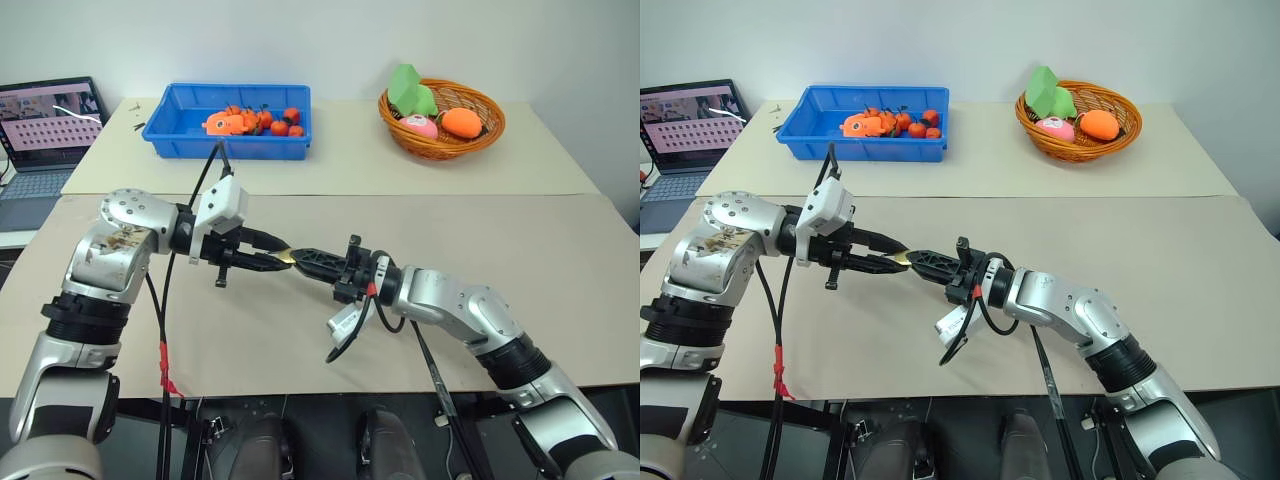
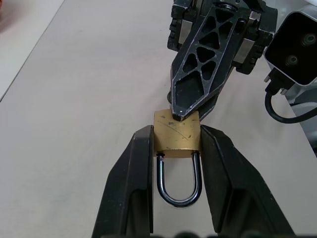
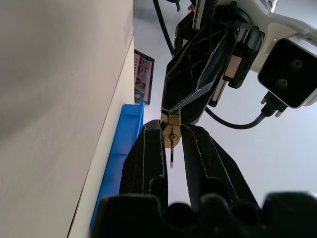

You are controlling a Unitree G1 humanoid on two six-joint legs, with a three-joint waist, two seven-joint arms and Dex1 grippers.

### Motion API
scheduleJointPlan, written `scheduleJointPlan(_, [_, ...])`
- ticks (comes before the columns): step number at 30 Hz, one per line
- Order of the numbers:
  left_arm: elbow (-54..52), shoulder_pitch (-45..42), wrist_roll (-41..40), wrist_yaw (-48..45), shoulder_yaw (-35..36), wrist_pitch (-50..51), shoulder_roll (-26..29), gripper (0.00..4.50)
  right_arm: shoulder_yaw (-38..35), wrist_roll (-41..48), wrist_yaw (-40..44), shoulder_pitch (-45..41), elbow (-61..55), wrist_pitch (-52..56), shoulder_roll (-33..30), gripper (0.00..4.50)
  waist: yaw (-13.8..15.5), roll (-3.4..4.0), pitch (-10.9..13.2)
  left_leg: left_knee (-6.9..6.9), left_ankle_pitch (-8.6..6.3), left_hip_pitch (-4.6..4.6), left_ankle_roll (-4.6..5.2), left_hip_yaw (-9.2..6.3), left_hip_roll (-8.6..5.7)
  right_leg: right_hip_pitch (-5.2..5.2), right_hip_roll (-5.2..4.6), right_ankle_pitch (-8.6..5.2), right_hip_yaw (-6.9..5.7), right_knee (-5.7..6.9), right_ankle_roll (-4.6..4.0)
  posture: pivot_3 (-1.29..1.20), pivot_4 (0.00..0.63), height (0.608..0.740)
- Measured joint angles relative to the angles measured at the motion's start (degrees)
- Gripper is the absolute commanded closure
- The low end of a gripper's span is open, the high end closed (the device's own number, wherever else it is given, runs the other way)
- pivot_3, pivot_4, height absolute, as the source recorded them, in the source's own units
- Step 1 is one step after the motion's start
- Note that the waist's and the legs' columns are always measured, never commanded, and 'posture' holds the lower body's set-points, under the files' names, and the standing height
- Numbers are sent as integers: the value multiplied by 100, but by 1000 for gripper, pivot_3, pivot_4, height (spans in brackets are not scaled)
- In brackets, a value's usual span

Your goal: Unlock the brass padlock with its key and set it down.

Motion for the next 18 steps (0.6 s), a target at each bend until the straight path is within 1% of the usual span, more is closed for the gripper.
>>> scheduleJointPlan(6, [28, 0, 2, 45, 0, 1, -29, 3665, -3, 22, 56, 0, 0, 9, 9, 4404, 0, 0, 0, 0, 0, 0, 0, 0, 0, 0, 0, 0, 0, 0, 0, 0, 150, 664])
scheduleJointPlan(7, [38, 0, 2, 65, 0, 2, -41, 2865, -5, 23, 67, 1, 0, 16, 9, 4404, 0, 0, 0, 0, 0, 0, 0, 0, 0, 0, 0, 0, 0, 0, 0, 0, 150, 664])
scheduleJointPlan(8, [40, 0, 2, 69, 0, 2, -43, 2665, -5, 23, 70, 1, 0, 18, 8, 4404, 0, 0, 0, 0, 0, 0, 0, 0, 0, 0, 0, 0, 0, 0, 0, 0, 150, 664])
scheduleJointPlan(9, [55, 1, 2, 82, 0, 2, -54, 2602, -5, 23, 82, 1, 0, 31, 9, 4404, 0, 0, 0, 0, 0, 0, 0, 0, 0, 0, 0, 0, 0, 0, 0, 0, 150, 664])
scheduleJointPlan(10, [100, 1, -4, 110, 10, 3, -100, 2114, -5, 24, 106, 1, 0, 33, 9, 4404, 0, 0, 0, 0, 0, 0, 0, 0, 0, 0, 0, 0, 0, 0, 0, 0, 150, 664])
scheduleJointPlan(13, [124, 1, -19, 113, 22, 9, -119, 1169, 0, 24, 137, 7, -2, 31, 14, 4404, -3, 0, 0, 0, 0, 0, 0, 0, 0, 0, 0, 0, 0, 0, 0, 0, 150, 664])
scheduleJointPlan(14, [124, 1, -19, 118, 34, 3, -119, 733, 0, 24, 142, 7, -2, 31, 14, 4404, -2, 0, 0, 0, 0, 0, 0, 0, 0, 0, 0, 0, 0, 0, 0, 0, 150, 664])
scheduleJointPlan(15, [126, 2, -18, 122, 40, -3, -119, 407, 0, 27, 148, 7, -2, 31, 14, 4404, -1, 0, 0, 0, 0, 0, 0, 0, 0, 0, 0, 0, 0, 0, 0, 0, 150, 664])
scheduleJointPlan(16, [126, 2, -17, 128, 42, -12, -119, 129, 0, 29, 153, 7, -2, 31, 14, 4404, 0, 0, 0, 0, 0, 0, 0, 0, 0, 0, 0, 0, 0, 0, 0, 0, 150, 664])
scheduleJointPlan(18, [126, 2, -19, 139, 53, -12, -120, 129, 0, 67, 163, 9, -2, 31, 14, 4404, 0, 0, 0, 0, 0, 0, 0, 0, 0, 0, 0, 0, 0, 0, 0, 0, 150, 664])
